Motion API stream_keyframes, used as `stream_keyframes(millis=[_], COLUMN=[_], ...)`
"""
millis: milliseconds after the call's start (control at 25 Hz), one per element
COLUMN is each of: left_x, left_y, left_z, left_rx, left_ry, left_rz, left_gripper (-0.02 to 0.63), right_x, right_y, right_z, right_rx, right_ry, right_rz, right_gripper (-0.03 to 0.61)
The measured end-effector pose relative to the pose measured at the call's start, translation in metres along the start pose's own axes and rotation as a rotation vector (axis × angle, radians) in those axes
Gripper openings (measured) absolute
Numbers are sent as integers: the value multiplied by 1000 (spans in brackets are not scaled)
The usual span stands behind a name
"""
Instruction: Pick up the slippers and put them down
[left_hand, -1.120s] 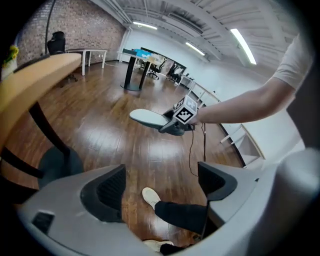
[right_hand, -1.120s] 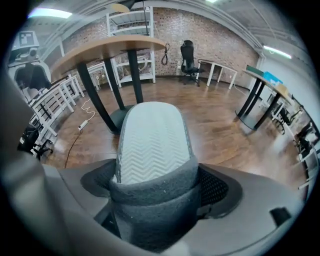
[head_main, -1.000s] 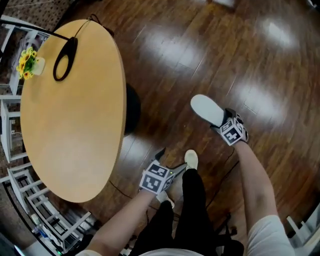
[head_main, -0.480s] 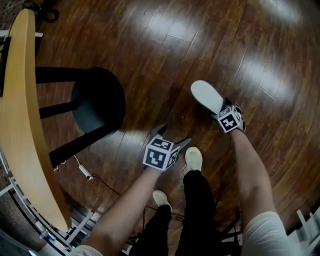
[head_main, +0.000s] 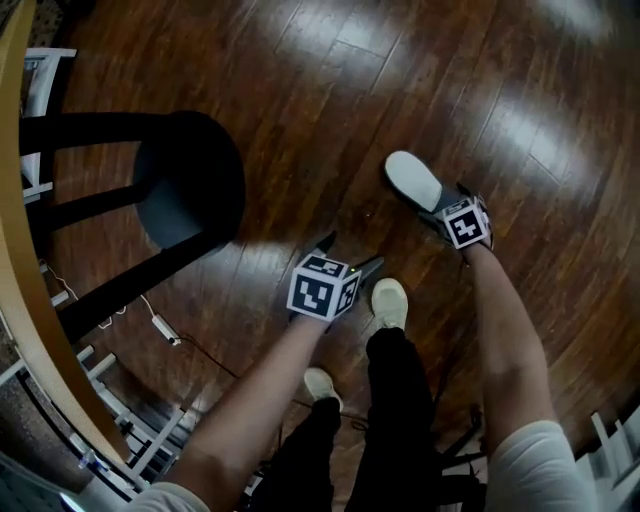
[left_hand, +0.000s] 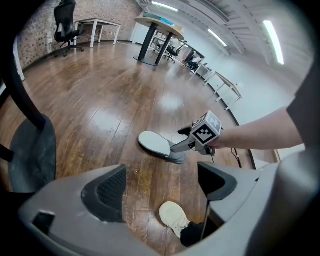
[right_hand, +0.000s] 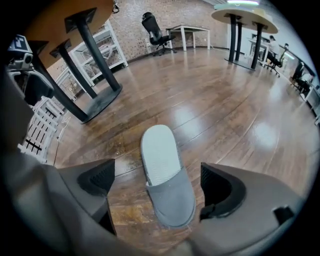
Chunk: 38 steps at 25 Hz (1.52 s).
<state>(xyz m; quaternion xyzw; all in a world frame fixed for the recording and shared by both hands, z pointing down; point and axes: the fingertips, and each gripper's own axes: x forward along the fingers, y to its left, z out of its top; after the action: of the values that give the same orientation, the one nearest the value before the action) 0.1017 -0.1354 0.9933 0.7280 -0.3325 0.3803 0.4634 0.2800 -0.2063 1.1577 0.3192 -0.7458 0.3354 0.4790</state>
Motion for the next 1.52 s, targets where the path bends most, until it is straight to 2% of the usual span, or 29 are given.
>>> stream_keyframes(millis=[440, 560, 760, 960, 1120, 1280, 1400, 1520], left_x=[-87, -122, -213, -346, -463, -577, -670, -760], left_y=[-50, -69, -124, -178, -200, -193, -172, -150], left_z=[16, 25, 25, -3, -27, -54, -106, -161], left_rx=[6, 5, 13, -21, -42, -98, -132, -198], left_ry=[-22, -48, -98, -146, -255, -390, -461, -537], left_rz=[-14, -17, -42, -57, -6, 77, 154, 235], left_gripper=[442, 442, 443, 445, 445, 445, 445, 445], right_x=[-131, -182, -299, -438, -533, -606, -649, -691], right_y=[38, 58, 115, 197, 278, 361, 443, 527], right_z=[16, 33, 70, 105, 140, 183, 191, 206], right_rx=[24, 53, 52, -40, -143, -254, -297, -369], right_ry=[-4, -50, -161, -157, -194, -243, -261, -285], right_rz=[43, 62, 104, 86, 102, 142, 166, 199], right_gripper=[546, 513, 515, 514, 515, 514, 514, 514])
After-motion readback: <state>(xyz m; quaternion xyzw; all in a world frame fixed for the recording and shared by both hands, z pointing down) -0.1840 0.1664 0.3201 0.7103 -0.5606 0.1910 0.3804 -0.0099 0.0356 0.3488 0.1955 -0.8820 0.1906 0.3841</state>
